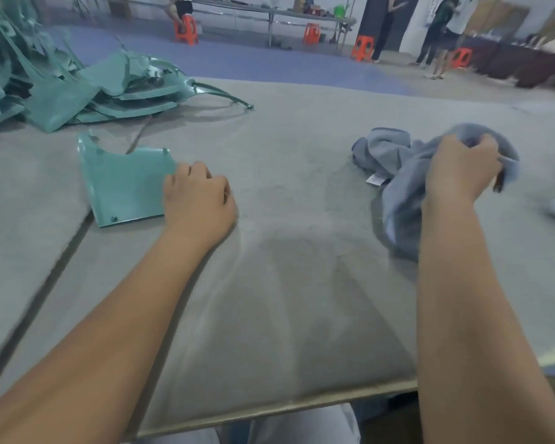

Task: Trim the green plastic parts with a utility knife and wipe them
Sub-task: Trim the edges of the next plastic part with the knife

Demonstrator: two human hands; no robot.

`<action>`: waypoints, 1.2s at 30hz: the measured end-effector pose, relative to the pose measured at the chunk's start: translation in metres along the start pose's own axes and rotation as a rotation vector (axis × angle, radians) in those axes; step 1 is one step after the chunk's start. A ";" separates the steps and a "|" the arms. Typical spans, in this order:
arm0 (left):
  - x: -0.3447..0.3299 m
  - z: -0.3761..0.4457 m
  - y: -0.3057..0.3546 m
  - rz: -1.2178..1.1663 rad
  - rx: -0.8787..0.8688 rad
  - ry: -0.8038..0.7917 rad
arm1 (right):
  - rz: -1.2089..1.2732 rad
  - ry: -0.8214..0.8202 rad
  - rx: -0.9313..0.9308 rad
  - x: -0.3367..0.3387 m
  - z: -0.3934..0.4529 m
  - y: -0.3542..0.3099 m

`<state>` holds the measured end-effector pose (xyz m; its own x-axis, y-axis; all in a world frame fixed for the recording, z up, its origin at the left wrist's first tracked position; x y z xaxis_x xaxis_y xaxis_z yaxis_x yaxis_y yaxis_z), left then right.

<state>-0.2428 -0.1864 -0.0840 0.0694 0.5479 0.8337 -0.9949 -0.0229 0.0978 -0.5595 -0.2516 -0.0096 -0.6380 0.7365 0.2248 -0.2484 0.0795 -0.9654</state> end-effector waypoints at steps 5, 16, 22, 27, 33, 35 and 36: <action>-0.011 -0.002 0.017 -0.054 -0.096 -0.052 | -0.590 0.071 0.142 0.008 -0.004 0.004; -0.008 -0.003 0.013 -0.108 -0.078 -0.100 | -1.064 -0.099 0.647 -0.003 -0.003 0.038; -0.007 -0.004 0.011 -0.132 -0.075 -0.094 | -1.209 -0.215 0.442 0.001 -0.010 0.042; -0.008 -0.005 0.010 -0.136 -0.072 -0.096 | -1.279 -0.282 0.477 -0.009 -0.029 0.038; -0.008 -0.005 0.009 -0.158 -0.063 -0.101 | -0.553 -0.613 0.377 -0.054 -0.081 0.012; -0.008 -0.006 0.009 -0.170 -0.057 -0.102 | -0.394 -0.645 0.394 -0.079 -0.105 0.004; -0.007 -0.005 0.008 -0.172 -0.055 -0.100 | -0.352 -0.640 0.415 -0.091 -0.117 0.002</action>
<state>-0.2514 -0.1861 -0.0923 0.2431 0.4537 0.8573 -0.9700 0.1111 0.2162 -0.4163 -0.2401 -0.0476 -0.7322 0.1820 0.6563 -0.6786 -0.1127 -0.7258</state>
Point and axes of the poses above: each hand's wrist, its own z-axis towards the middle knuckle, its own x-axis out of the back of the hand, y = z × x, the point moved 3 cm from there along z, towards the middle knuckle, and after that the axes turned 6 degrees about -x, right-handed, at the moved point
